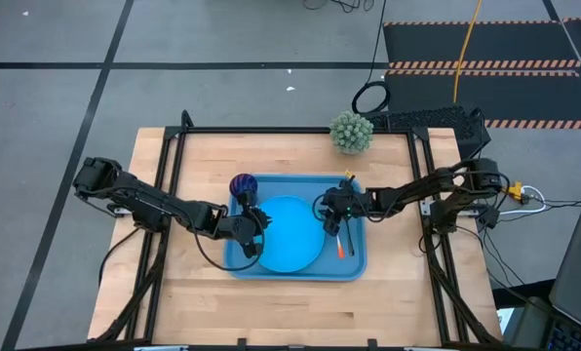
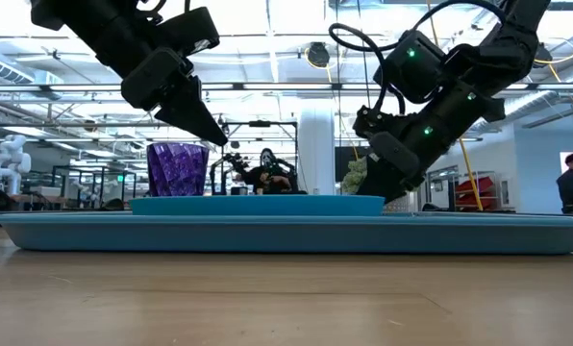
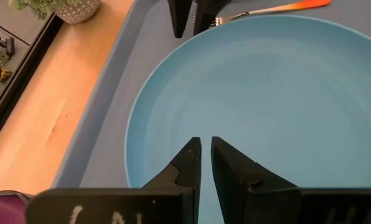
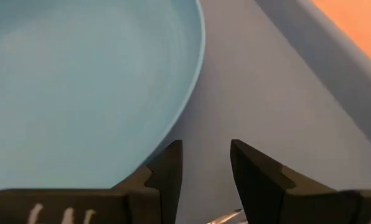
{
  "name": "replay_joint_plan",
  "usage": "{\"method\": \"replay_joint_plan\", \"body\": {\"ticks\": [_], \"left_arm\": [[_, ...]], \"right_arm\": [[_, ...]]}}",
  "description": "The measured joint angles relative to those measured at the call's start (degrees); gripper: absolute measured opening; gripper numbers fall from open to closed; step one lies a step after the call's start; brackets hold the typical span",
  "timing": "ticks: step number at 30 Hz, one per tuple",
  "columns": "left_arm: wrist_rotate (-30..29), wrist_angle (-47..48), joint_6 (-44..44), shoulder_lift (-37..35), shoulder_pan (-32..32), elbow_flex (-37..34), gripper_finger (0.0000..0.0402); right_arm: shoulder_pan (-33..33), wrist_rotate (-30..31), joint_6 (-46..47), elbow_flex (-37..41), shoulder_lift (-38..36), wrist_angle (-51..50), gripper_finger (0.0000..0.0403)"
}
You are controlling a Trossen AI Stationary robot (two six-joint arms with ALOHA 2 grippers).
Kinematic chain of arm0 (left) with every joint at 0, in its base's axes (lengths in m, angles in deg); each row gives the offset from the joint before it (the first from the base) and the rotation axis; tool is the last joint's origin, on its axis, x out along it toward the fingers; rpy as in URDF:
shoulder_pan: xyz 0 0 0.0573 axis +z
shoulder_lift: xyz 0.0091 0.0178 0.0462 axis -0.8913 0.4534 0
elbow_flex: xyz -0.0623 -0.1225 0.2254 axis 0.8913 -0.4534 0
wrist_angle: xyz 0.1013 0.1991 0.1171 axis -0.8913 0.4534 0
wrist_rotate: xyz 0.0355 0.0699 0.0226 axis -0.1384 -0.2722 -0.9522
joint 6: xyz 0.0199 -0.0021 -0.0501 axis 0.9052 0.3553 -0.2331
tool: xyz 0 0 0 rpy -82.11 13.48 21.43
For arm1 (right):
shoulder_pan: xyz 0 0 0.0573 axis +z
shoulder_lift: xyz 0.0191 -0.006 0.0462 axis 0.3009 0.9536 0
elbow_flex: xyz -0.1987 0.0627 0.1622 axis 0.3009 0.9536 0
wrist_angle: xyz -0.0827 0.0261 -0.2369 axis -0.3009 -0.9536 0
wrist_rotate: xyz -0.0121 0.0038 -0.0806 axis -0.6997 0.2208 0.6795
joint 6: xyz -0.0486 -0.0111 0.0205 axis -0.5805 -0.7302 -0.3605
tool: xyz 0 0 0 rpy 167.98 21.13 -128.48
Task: Pick and place plate/cup/fork/spoon on tray
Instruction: Adjust the blue plate, then adjust the orange fork
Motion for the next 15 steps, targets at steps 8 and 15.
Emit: {"method": "replay_joint_plan", "body": {"ticks": [8, 15], "left_arm": [[0.0, 0.1, -0.1, 0.0, 0.0, 0.0, 0.0042], [0.0, 0.3, -0.1, 0.0, 0.0, 0.0, 0.0042]], "right_arm": [[-0.2, 4.0, -2.6, 0.0, -5.0, -9.1, 0.013], [0.6, 5.1, -2.2, 0.0, -9.6, -17.9, 0.013]]}}
